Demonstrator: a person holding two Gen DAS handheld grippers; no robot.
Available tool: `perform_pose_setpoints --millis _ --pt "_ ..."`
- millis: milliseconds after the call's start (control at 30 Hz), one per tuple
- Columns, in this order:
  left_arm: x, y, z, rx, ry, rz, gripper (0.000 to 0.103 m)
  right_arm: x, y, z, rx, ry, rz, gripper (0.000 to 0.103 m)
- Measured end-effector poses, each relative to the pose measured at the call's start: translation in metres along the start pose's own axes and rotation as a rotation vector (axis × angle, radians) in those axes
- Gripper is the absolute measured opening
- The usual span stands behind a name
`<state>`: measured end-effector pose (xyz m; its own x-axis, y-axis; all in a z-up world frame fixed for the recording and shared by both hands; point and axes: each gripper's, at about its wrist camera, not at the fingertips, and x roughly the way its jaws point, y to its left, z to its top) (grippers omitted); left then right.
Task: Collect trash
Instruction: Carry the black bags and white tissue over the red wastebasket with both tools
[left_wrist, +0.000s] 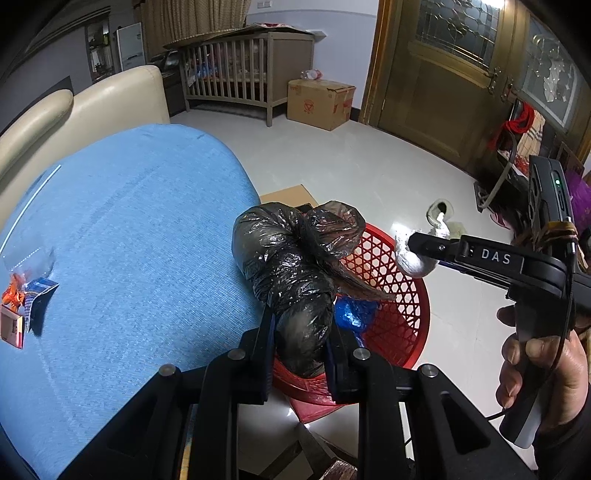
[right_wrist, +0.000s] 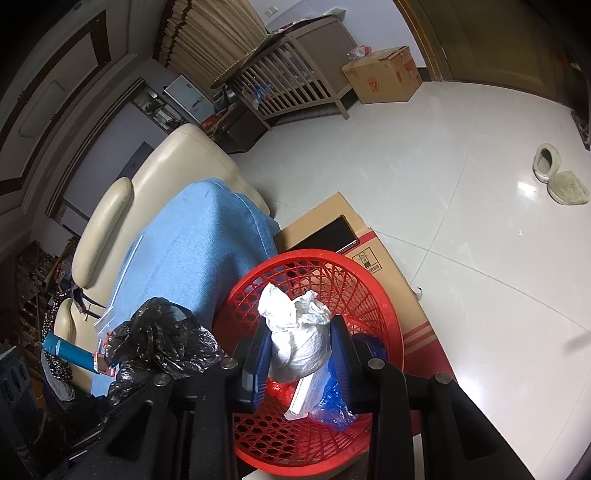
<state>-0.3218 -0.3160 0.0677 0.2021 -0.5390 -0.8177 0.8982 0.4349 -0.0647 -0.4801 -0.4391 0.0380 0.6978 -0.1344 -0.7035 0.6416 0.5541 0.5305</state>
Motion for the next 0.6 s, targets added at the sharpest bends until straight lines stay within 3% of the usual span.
perform_pose_setpoints --millis 600 --pt "0.0034 0.0039 0.0033 0.019 0.030 -0.018 0.024 0.0071 0.0004 -0.0039 0.008 0.027 -0.015 0.035"
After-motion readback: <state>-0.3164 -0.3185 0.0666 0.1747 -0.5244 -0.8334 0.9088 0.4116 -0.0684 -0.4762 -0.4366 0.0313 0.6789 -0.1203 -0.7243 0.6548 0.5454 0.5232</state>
